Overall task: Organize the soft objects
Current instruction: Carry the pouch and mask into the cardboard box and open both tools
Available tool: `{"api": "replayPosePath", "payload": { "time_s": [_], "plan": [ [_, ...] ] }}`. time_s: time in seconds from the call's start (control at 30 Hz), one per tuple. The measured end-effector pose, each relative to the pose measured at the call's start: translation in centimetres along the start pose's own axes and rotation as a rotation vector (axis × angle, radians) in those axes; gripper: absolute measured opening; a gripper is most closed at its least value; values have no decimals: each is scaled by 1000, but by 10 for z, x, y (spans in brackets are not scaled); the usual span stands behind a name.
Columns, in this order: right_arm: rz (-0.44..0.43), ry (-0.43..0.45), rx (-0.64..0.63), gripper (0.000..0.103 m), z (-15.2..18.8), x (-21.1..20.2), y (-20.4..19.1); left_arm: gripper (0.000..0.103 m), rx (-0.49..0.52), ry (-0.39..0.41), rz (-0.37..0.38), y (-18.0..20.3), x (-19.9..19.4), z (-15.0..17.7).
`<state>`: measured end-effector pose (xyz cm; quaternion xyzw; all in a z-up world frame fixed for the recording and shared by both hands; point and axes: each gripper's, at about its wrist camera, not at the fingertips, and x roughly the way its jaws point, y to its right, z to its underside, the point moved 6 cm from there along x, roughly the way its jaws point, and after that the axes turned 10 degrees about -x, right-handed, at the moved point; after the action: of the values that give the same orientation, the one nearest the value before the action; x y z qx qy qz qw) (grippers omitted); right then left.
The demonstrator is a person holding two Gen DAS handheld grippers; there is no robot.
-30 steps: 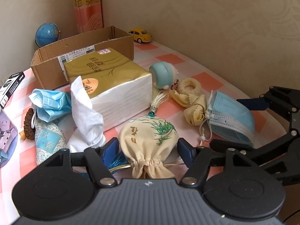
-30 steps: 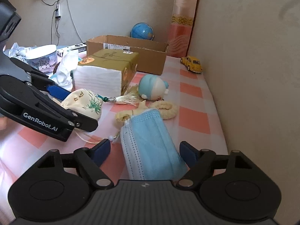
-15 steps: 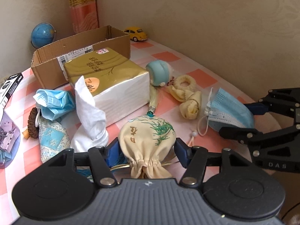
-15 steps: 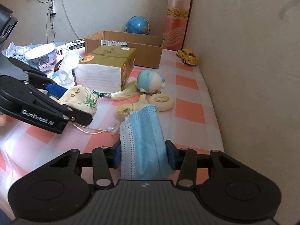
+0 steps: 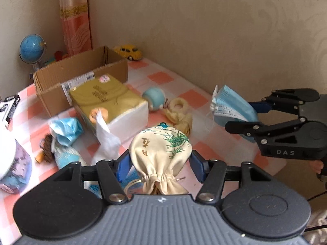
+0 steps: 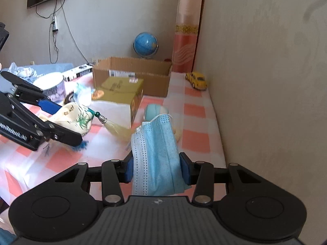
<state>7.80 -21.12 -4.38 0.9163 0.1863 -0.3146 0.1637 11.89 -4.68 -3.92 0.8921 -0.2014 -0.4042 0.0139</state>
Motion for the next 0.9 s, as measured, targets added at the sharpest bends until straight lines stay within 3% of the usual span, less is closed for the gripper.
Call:
{"api": "replayPosePath", "payload": {
  "time_s": [0.17,0.4,0.67,0.9],
  "plan": [
    [3,26,-7,49,-14,-1,3,60,-5,38,2,-14,-18,-40],
    [-5,53,-7,49,-30,1,8,60,3,137,-98,-51,-21,-120],
    [0,59,13,49,-41,14,21,60,48,167,-167,-88,20,-197],
    [7,47,36,49,-45,28,32,60,143,183,-180,-93,68,-232]
  ]
}}
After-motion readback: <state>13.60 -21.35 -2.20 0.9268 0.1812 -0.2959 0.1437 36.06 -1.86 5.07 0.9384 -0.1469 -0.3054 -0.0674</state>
